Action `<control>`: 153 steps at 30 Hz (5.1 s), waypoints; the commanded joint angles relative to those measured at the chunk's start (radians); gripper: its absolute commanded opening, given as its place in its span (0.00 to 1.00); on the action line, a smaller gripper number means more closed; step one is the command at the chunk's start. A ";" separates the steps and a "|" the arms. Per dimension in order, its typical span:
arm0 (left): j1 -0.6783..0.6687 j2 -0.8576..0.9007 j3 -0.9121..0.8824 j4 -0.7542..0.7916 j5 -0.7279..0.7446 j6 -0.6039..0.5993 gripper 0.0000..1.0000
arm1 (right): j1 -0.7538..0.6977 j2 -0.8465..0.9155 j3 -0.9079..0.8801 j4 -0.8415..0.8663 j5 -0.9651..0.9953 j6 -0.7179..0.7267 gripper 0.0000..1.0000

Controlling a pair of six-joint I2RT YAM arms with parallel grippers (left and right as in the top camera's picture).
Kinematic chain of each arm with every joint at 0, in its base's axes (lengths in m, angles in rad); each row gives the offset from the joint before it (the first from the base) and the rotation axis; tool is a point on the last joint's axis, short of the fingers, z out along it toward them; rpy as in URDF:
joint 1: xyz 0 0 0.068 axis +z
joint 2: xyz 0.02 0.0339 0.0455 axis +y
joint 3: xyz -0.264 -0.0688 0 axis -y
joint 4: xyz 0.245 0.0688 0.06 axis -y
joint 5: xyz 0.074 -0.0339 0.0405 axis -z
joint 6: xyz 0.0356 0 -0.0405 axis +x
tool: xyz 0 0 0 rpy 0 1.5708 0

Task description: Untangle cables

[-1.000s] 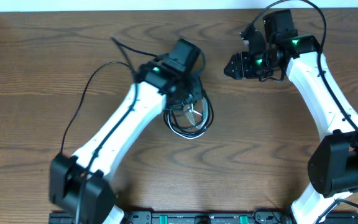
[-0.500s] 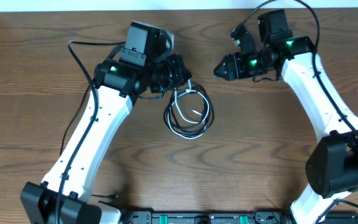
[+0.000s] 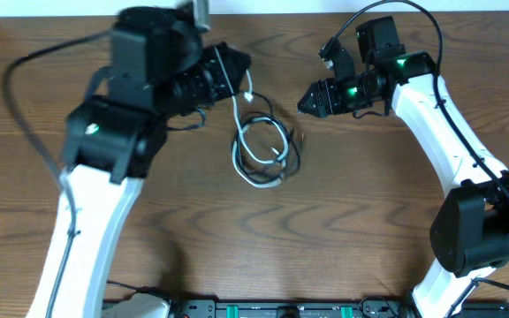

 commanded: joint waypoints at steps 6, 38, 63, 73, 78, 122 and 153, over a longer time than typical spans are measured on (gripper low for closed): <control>0.003 -0.026 0.105 -0.019 -0.075 0.043 0.07 | 0.062 0.007 -0.003 0.040 -0.064 -0.048 0.58; 0.003 -0.024 0.105 -0.084 -0.208 0.054 0.07 | 0.163 0.020 -0.141 0.090 -0.231 -0.375 0.68; 0.003 -0.024 0.105 -0.106 -0.246 0.054 0.07 | 0.167 0.053 -0.167 0.154 -0.177 -0.375 0.21; 0.006 -0.023 0.104 -0.148 -0.385 0.064 0.07 | 0.145 0.031 -0.165 0.120 -0.174 -0.368 0.01; 0.007 -0.007 0.104 -0.208 -0.432 0.071 0.07 | 0.093 -0.037 -0.154 0.079 -0.173 -0.283 0.01; 0.354 0.101 0.104 -0.387 -0.753 0.186 0.07 | -0.157 -0.255 -0.136 -0.105 0.247 0.002 0.07; 0.486 0.146 0.101 -0.397 -0.213 0.351 0.07 | -0.123 -0.109 -0.127 -0.056 0.006 -0.132 0.01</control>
